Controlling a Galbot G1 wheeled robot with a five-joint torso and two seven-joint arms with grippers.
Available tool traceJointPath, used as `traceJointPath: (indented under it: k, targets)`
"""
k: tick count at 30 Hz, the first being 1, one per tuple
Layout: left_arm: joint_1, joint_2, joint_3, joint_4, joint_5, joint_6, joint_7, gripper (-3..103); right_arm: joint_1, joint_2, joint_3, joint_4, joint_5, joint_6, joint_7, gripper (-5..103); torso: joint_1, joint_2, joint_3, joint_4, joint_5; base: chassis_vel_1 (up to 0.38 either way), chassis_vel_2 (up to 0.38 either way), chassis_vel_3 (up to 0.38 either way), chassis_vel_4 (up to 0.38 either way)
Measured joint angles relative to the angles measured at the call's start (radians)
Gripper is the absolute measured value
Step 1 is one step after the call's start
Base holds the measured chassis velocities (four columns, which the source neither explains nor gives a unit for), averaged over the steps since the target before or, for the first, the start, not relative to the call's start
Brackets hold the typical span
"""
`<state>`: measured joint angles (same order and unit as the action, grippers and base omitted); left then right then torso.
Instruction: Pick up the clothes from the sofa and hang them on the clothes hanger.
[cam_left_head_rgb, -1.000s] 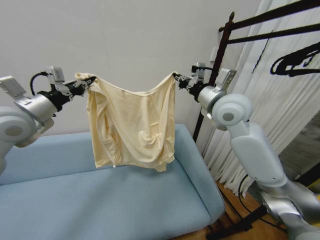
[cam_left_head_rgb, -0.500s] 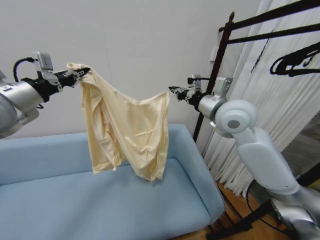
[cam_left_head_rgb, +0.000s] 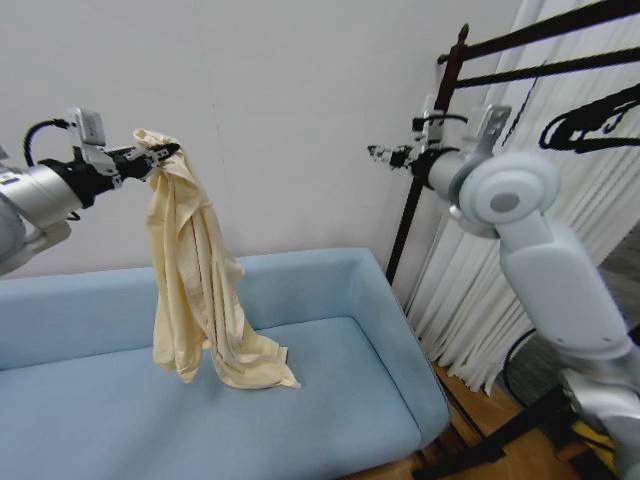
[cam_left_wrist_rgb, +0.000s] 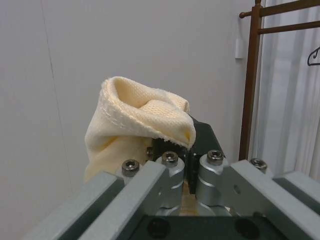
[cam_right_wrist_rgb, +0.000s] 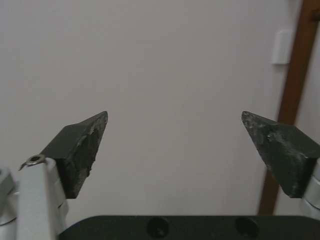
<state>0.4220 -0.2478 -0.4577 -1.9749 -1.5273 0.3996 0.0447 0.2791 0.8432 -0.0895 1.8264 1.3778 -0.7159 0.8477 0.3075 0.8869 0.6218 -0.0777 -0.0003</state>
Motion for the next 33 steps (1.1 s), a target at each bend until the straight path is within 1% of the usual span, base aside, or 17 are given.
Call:
traceJointPath:
  k: [1,3,5,6,8,9,10,11,12,13,14,15,18,22,26,30,33]
  targets:
    - [0.017,0.001,-0.009,-0.006,0.0,0.0,0.001,1,0.053,0.0,-0.046,-0.039,-0.014,0.009,0.044,89,0.0,0.0,0.0,0.0002,0.0003,0.0,0.0,0.0,0.0]
    - [0.04,-0.006,-0.022,-0.016,0.001,0.0,0.002,1,0.14,-0.006,-0.117,-0.096,-0.037,0.019,0.094,98,0.0,0.0,0.0,0.0002,0.0002,0.0,0.0,0.0,0.0]
    - [0.055,-0.019,-0.032,-0.025,0.003,0.0,0.002,1,0.22,-0.019,-0.177,-0.161,-0.051,0.024,0.125,100,0.0,0.0,0.0,-0.0001,-0.0002,0.0,0.0,0.0,0.0]
    - [0.055,-0.019,-0.032,-0.025,0.003,0.0,0.002,1,0.22,-0.019,-0.177,-0.161,-0.051,0.024,0.125,100,0.0,0.0,0.0,-0.0001,-0.0002,0.0,0.0,0.0,0.0]
    - [0.066,-0.031,-0.042,-0.038,0.005,0.0,0.001,1,0.287,-0.042,-0.227,-0.223,-0.065,0.026,0.149,100,0.0,0.0,0.0,0.0,0.0005,0.0,0.0,0.0,0.0]
    - [0.07,-0.036,-0.045,-0.044,0.005,0.0,0.002,1,0.316,-0.059,-0.25,-0.241,-0.094,0.028,0.148,100,0.0,0.0,0.0,0.0,0.0007,0.0,0.0,0.0,0.0]
    - [0.07,-0.036,-0.045,-0.044,0.005,0.0,0.002,1,0.316,-0.059,-0.25,-0.241,-0.094,0.028,0.148,100,0.0,0.0,0.0,0.0,0.0007,0.0,0.0,0.0,0.0]
    - [0.072,-0.042,-0.046,-0.047,0.005,0.0,0.002,1,0.338,-0.074,-0.27,-0.252,-0.125,0.028,0.139,100,0.0,0.0,0.0,-0.0004,0.0007,0.0,0.0,0.0,0.0]
    - [0.073,-0.049,-0.046,-0.05,0.007,0.0,0.001,1,0.366,-0.09,-0.299,-0.267,-0.156,0.028,0.127,100,0.0,0.0,0.0,-0.0008,0.0006,0.0,0.0,0.0,0.0]
    - [0.074,-0.059,-0.046,-0.053,0.009,0.0,0.001,1,0.4,-0.104,-0.329,-0.287,-0.165,0.028,0.123,100,0.0,0.0,0.0,-0.0009,0.0005,0.0,0.0,0.0,0.0]
    - [0.075,-0.065,-0.046,-0.056,0.012,0.0,0.001,1,0.422,-0.112,-0.347,-0.303,-0.14,0.027,0.131,100,0.0,0.0,0.0,-0.0008,0.0007,0.0,0.0,0.0,0.0]
    - [0.075,-0.065,-0.046,-0.056,0.012,0.0,0.001,1,0.422,-0.112,-0.347,-0.303,-0.14,0.027,0.131,100,0.0,0.0,0.0,-0.0008,0.0007,0.0,0.0,0.0,0.0]
    - [0.079,-0.069,-0.046,-0.062,0.014,-0.001,0.0,1,0.485,-0.14,-0.422,-0.349,-0.041,0.026,0.151,100,0.0,0.0,0.0,-0.0003,0.0002,0.0,0.0,0.0,0.0]
    - [0.079,-0.069,-0.048,-0.064,0.012,-0.003,0.001,1,0.508,-0.151,-0.474,-0.411,-0.011,0.023,0.138,100,0.0,0.0,0.0,0.0001,0.0005,0.0,0.0,0.0,0.0]
    - [0.079,-0.07,-0.049,-0.064,0.011,-0.004,0.005,1,0.503,-0.141,-0.479,-0.463,0.016,0.023,0.146,100,0.0,0.0,0.0,-0.0003,0.0006,0.0,0.0,0.0,0.0]
    - [0.078,-0.075,-0.049,-0.062,0.011,-0.006,0.006,1,0.489,-0.101,-0.467,-0.539,0.053,0.024,0.156,100,0.0,0.0,0.0,0.0,0.0004,0.0,0.0,0.0,0.0]
    - [0.076,-0.075,-0.049,-0.059,0.01,-0.007,0.006,1,0.487,-0.082,-0.461,-0.568,0.06,0.025,0.155,100,0.0,0.0,0.0,0.0001,0.0,0.0,0.0,0.0,0.0]
